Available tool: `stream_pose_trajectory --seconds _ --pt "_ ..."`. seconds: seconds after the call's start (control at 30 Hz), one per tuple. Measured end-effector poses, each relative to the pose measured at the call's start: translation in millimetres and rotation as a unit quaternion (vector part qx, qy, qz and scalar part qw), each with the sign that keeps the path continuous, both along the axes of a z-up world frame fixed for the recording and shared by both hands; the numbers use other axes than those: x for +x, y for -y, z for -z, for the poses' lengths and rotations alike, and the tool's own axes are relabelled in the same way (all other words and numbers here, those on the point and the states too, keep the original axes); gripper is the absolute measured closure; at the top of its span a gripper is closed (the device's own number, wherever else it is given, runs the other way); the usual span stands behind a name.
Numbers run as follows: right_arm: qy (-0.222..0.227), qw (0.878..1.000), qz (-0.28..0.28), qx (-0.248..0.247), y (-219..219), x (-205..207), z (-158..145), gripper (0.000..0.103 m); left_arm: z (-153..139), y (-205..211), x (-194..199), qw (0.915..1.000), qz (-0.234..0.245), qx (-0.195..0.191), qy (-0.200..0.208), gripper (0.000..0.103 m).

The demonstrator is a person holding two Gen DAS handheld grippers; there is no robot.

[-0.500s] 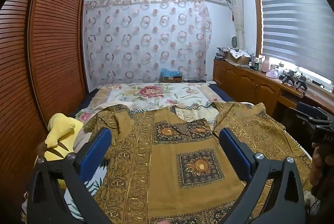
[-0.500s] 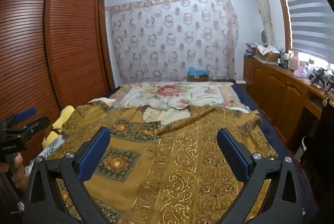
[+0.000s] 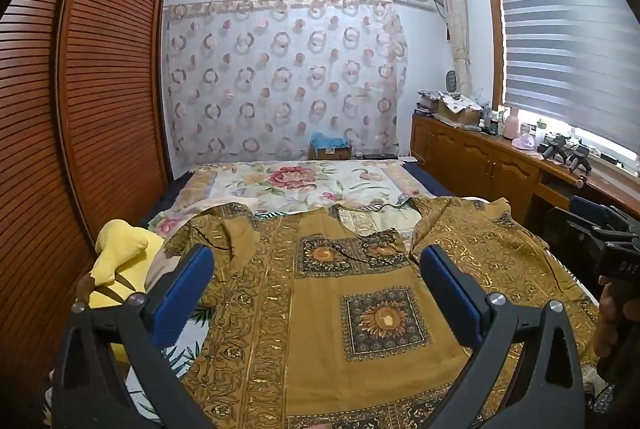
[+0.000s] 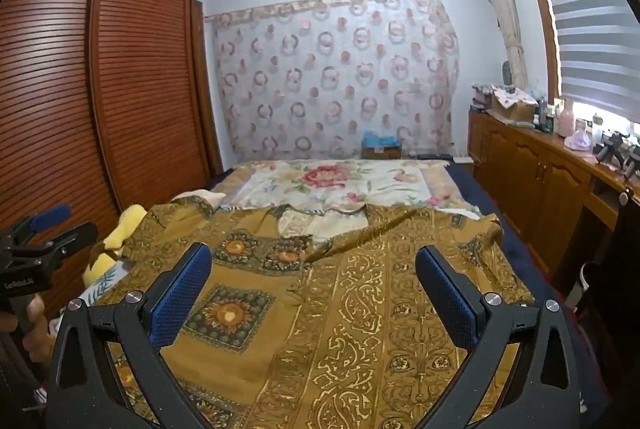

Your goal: Fold small clothes

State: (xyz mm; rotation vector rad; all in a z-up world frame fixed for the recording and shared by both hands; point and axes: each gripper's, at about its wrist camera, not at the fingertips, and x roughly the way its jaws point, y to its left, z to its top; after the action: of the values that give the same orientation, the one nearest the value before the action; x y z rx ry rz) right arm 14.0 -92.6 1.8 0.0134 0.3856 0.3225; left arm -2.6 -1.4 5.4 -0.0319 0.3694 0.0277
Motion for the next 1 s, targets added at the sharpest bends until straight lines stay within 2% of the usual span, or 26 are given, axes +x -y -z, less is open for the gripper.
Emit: stream_pose_trajectory --seconds 1.0 --pt "0.003 1.000 -0.001 0.005 -7 -3 2 0.000 -15 -10 -3 1.0000 -0.002 0.004 0.004 0.000"
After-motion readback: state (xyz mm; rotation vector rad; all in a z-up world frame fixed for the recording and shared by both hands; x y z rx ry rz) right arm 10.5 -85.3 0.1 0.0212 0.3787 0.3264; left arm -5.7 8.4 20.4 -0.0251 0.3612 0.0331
